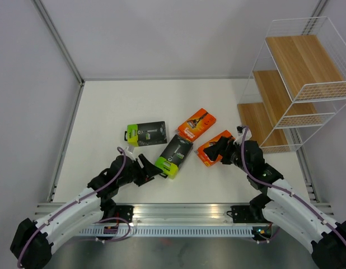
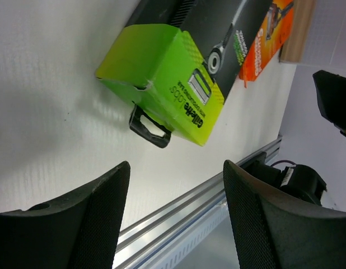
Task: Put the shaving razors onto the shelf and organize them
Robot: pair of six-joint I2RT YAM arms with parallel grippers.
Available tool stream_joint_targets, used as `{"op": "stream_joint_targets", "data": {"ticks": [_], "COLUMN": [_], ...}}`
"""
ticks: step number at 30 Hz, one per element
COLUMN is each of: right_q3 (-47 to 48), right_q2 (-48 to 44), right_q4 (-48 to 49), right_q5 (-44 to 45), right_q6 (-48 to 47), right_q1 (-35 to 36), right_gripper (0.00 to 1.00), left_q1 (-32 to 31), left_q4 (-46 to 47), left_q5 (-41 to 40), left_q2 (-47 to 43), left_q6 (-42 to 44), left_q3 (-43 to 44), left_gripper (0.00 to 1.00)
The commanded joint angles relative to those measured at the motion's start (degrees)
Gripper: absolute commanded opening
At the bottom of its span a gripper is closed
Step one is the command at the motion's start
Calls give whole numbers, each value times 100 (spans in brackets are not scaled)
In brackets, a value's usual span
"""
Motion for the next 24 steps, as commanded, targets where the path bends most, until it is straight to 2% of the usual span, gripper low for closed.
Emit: {"op": "stream_joint_targets", "data": {"ticks": [1, 10, 13, 14, 16, 19, 24], "right_q3": [-291, -326, -441, -450, -450, -406, -450], "right_q2": [-134, -213, -292, -310, -328, -337, -372], "right_q4": [368, 139, 148, 148, 96, -71, -168], "right_q5": [-227, -131, -52, 1, 115, 186, 230], "right_q6": [157, -37, -2, 7, 25, -19, -54], "right_q1": [26, 17, 17, 17, 17, 17, 17], "right_gripper": [98, 98, 98, 98, 98, 98, 98], "left_q1": [-104, -104, -104, -104, -104, -104, -104], "left_q4": [169, 679, 837, 933, 960, 1197, 1583], "left_q5": [-313, -515, -533, -480, -393, -278, -401], "left_q2": [243, 472, 832, 1068, 1289, 1615, 1625], "left_q6": [-605, -508, -482, -464, -456, -447, -307], "left_q3": [-85, -278, -243, -234, -199, -164, -164], "left_gripper": [72, 59, 55, 49, 44, 43, 43]}}
